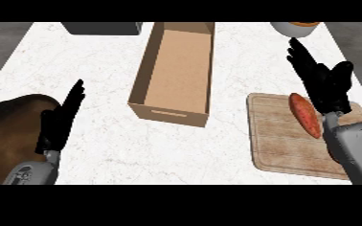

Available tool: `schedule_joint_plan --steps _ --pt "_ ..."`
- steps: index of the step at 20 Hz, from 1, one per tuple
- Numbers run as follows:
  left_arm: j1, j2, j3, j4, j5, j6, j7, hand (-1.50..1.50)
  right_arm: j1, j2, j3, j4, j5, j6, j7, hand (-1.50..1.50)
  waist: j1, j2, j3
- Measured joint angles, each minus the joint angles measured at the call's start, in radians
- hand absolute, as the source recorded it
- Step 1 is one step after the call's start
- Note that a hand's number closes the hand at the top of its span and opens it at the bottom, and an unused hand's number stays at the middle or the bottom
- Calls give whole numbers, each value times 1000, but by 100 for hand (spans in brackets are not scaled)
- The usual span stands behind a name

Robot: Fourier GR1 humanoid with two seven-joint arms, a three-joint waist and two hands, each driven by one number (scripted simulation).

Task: Pick the sweet potato from the cutting board and place it in the cardboard box

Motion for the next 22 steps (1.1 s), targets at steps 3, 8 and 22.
schedule_joint_plan --steps 3,8,22 --pt "-10 33 30 11 -21 16 -8 0 16 -28 -38 13 -87 154 -64 -150 -2 12 5" --pt "-10 99 67 26 -68 60 -6 0 -5 -135 -27 -16 -103 419 -191 -150 22 10 10" --pt "-18 126 72 24 -115 94 19 0 84 -322 -45 261 53 722 -818 -150 41 41 20"
